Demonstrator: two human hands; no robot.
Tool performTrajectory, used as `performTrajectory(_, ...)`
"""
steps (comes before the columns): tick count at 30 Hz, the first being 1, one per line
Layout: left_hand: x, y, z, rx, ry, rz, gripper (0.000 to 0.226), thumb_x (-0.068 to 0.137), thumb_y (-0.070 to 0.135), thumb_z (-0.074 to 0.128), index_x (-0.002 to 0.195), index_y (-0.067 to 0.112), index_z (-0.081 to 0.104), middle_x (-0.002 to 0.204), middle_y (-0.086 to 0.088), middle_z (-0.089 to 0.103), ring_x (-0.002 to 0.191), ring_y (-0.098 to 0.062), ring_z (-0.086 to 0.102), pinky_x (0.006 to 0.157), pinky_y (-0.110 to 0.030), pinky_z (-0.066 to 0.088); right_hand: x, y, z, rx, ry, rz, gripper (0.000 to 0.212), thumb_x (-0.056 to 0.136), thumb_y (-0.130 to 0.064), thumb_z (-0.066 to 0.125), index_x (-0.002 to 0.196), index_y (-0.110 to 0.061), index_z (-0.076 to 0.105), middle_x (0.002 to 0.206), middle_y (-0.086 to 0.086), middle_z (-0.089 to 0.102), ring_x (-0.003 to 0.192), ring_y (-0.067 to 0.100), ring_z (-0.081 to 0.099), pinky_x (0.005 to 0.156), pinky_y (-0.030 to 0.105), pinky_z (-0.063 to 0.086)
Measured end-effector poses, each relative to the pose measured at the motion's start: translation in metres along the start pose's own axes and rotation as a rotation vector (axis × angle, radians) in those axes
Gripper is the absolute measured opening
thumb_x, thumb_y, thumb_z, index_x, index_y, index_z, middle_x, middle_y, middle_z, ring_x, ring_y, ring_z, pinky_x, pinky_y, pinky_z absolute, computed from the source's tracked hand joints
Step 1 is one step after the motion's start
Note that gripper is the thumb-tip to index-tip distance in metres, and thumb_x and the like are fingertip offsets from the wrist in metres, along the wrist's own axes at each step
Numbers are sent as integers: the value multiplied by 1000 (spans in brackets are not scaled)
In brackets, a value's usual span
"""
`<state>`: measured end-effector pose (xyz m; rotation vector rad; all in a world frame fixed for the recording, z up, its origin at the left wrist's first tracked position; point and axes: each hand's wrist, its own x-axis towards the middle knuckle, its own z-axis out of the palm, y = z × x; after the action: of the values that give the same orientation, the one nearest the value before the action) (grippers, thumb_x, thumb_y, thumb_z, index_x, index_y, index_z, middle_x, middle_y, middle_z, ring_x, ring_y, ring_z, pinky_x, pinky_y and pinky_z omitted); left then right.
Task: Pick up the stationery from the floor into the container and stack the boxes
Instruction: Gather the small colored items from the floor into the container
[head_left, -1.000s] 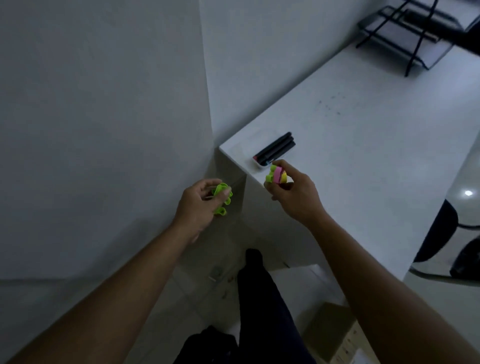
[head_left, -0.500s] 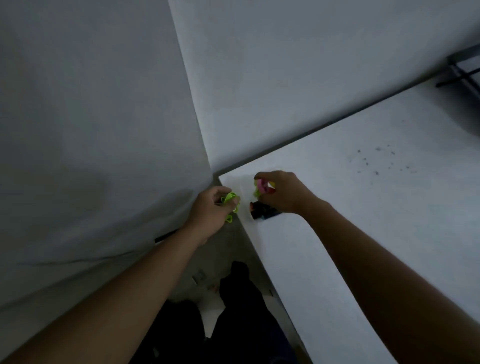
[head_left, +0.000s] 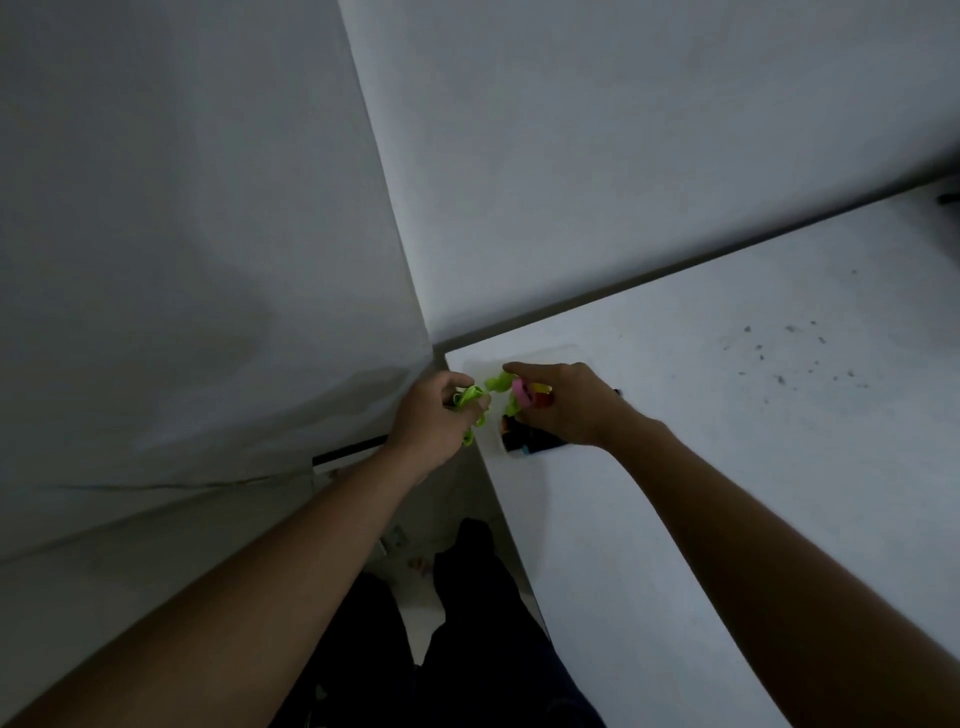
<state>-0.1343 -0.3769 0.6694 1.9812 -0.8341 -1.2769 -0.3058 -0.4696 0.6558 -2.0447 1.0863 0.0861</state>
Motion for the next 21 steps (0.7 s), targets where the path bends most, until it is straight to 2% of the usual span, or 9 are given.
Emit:
performTrajectory(6, 2, -5, -2, 1, 12, -7, 32, 85, 27, 70, 114, 17, 60, 122, -5, 63, 104, -22, 62, 84, -44, 57, 8, 4, -4, -5, -36, 19, 59, 85, -30, 67, 139, -24, 44, 133, 8, 57, 118, 24, 56, 101, 33, 43)
performTrajectory(11, 4, -6, -3, -16, 5, 1, 33, 86, 27, 69, 116, 16, 60, 124, -5, 62, 95, -17, 64, 69, -30, 58, 11, 7, -12, -41, -17, 26, 57, 87, -29, 63, 139, -24, 42, 132, 12, 57, 116, 30, 56, 99, 40, 48)
performTrajectory(13, 5, -6, -3, -5, 10, 0, 34, 85, 28, 69, 116, 17, 60, 123, -5, 62, 97, -18, 63, 74, -33, 58, 12, 9, -15, -19, 5, 17, 55, 86, -30, 64, 136, -23, 44, 123, 11, 62, 107, 28, 60, 89, 33, 51)
performTrajectory(15, 6, -5, -3, -7, 7, -7, 35, 85, 28, 69, 117, 16, 60, 123, -6, 62, 102, -20, 62, 82, -41, 58, 14, 10, -17, 7, 12, 8, 51, 85, -29, 66, 132, -22, 47, 116, 8, 63, 98, 22, 60, 81, 26, 47)
performTrajectory(18, 7, -4, -2, -1, 6, -11, 35, 85, 29, 69, 116, 18, 60, 122, -5, 62, 105, -21, 61, 87, -46, 56, 16, 6, -16, 39, 2, -21, 43, 85, -27, 68, 125, -18, 54, 116, 6, 64, 100, 21, 60, 83, 24, 44)
performTrajectory(21, 7, -5, 0, -4, -2, -19, 34, 85, 28, 69, 116, 18, 59, 122, -5, 62, 104, -22, 62, 86, -46, 56, 17, 2, -10, 91, -2, -25, 46, 84, -30, 70, 126, -20, 54, 118, 3, 63, 96, 16, 60, 82, 22, 43)
